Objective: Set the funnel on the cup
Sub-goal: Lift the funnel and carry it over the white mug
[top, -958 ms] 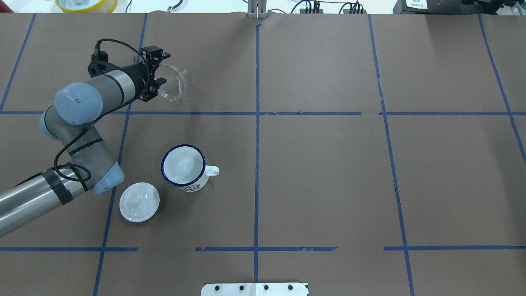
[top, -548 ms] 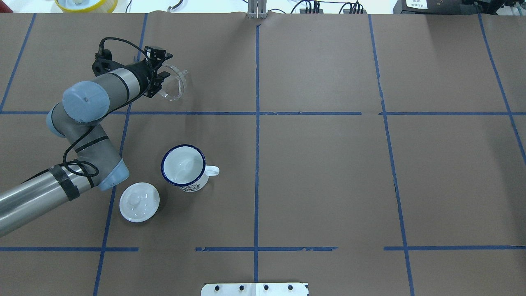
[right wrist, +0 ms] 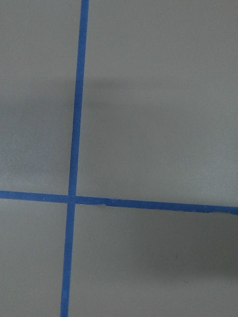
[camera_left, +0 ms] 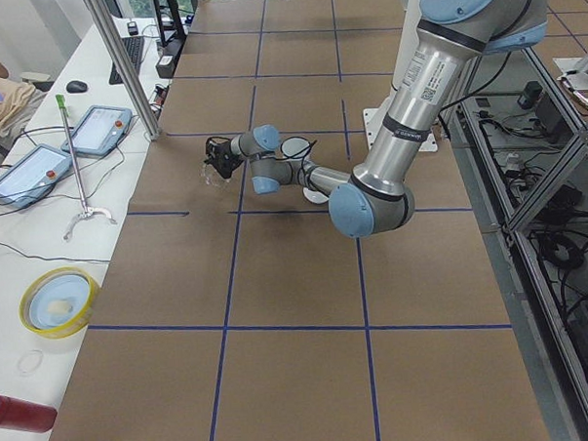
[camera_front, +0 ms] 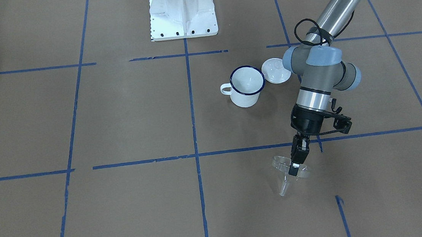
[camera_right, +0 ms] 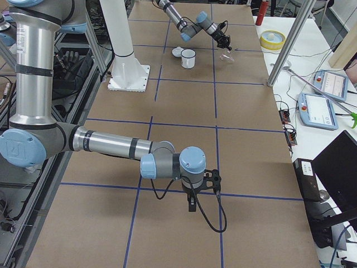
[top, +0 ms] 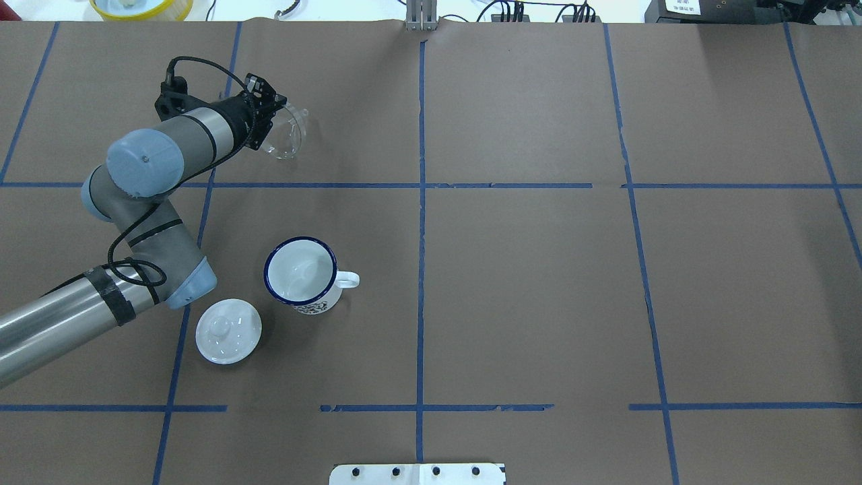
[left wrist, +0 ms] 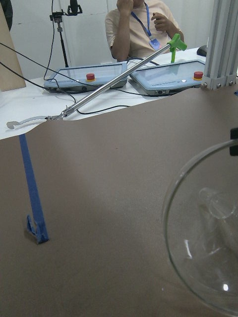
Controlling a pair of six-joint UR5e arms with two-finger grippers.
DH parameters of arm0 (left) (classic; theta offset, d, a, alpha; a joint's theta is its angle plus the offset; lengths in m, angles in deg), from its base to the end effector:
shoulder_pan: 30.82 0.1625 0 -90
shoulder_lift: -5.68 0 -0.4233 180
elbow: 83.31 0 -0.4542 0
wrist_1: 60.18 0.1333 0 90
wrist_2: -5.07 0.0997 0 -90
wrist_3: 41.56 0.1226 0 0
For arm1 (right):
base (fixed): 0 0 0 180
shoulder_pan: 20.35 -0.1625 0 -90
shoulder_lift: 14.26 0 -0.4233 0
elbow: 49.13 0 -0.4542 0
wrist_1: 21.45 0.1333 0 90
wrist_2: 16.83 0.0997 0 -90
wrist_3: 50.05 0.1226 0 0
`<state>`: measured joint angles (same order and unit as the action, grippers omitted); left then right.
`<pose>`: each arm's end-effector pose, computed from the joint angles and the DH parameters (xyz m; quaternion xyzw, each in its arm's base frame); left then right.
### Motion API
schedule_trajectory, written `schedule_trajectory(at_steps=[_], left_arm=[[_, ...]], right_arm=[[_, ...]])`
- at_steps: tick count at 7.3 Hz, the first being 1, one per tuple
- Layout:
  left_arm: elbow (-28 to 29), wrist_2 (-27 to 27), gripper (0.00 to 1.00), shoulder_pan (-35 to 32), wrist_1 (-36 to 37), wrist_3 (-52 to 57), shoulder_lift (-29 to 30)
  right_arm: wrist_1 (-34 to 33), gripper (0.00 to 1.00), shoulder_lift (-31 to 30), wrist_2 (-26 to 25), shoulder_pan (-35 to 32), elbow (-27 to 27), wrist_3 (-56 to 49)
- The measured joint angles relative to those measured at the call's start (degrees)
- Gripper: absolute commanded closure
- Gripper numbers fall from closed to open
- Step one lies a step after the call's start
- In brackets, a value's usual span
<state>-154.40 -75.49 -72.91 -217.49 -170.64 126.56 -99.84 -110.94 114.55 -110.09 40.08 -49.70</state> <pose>0.4901 -0.6494 0.3561 0.0800 0.6339 -0.5392 0.5487 0.0500 -0.5074 0.7265 0.0319 -0.3533 -0.0120 0.9349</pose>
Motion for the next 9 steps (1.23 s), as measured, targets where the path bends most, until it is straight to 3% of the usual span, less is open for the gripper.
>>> schedule_trajectory(at_steps=[2, 5, 7, 9], left_arm=[[-10.9, -1.0, 1.00, -0.4, 11.8, 0.3, 0.2], [-30.0, -12.3, 1.00, -0.4, 44.3, 0.4, 1.7], [-36.8, -21.3, 1.00, -0.4, 64.3, 2.5, 5.2], [-39.0, -28.2, 1.00, -0.2, 79.8, 7.3, 8.3]], right_arm=[[0.0, 0.00, 0.0, 0.0, 0.0, 0.0, 0.0], [0.0, 0.00, 0.0, 0.0, 0.0, 0.0, 0.0], [0.0, 0.00, 0.0, 0.0, 0.0, 0.0, 0.0], [0.0, 0.00, 0.0, 0.0, 0.0, 0.0, 0.0]])
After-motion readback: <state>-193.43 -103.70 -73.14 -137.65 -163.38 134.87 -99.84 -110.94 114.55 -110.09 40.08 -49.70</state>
